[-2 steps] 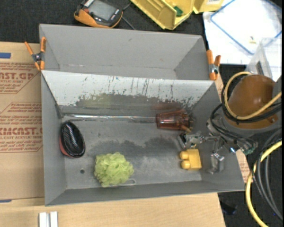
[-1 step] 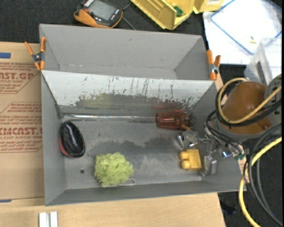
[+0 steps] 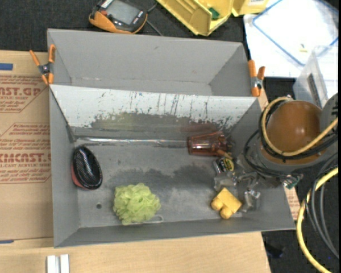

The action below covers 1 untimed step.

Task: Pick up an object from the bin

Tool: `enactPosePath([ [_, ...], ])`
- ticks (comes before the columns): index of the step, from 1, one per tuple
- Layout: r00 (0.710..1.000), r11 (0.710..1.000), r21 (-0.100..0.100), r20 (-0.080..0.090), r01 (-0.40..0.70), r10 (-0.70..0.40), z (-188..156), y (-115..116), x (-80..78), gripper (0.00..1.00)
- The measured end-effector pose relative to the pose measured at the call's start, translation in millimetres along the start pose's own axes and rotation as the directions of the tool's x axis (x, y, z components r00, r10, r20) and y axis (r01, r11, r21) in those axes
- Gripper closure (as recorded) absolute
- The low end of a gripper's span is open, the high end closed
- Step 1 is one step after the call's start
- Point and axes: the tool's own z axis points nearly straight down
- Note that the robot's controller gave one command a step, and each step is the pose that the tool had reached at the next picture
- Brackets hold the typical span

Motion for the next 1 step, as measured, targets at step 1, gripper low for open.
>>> enactPosePath([
  [1,1.0,1.0,0.0,0.0,0.0,0.0,-0.2,0.1,-0.1,1.0],
])
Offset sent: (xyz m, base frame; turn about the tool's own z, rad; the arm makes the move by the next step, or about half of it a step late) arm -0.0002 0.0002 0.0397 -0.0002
